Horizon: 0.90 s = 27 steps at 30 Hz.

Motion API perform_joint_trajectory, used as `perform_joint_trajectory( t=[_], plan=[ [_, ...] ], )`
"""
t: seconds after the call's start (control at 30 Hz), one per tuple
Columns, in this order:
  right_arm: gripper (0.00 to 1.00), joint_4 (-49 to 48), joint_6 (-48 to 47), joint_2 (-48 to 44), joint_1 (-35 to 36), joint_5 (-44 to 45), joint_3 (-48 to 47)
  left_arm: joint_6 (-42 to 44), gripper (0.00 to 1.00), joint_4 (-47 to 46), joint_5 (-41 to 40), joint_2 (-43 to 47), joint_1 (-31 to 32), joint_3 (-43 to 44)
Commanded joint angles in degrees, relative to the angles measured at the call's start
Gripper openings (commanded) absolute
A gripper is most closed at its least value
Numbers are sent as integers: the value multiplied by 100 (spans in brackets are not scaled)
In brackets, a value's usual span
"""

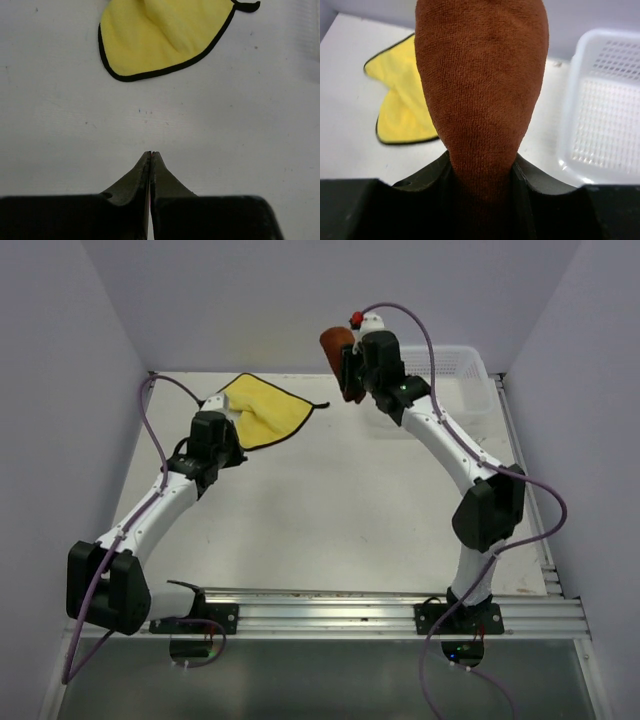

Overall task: Roll the towels
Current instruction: Place the rolled towel into the container

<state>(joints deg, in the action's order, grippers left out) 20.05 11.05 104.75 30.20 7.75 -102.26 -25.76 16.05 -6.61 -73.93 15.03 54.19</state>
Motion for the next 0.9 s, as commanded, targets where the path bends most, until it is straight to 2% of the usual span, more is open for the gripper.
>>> perform_joint_trajectory(
  t=[0.0,0.13,0.37,0.5,0.87],
  plan=[
    [0,437,11,817,-479,-353,-1100,247,4,-32,160,-121,-175,100],
    [0,552,336,1653,-1032,-449,-2331,264,4,-58,327,-218,-254,100],
    [0,254,723,2523,-1534,-168,-2896,291,2,-23,573,-429,-360,188],
    [0,34,1126,2770,-1850,-308,-2835,282,1,-76,783,-525,-413,188],
    [0,-607,1830,3165,-2351,-976,-1842,247,0,-111,1100,-780,-448,214]
  ],
)
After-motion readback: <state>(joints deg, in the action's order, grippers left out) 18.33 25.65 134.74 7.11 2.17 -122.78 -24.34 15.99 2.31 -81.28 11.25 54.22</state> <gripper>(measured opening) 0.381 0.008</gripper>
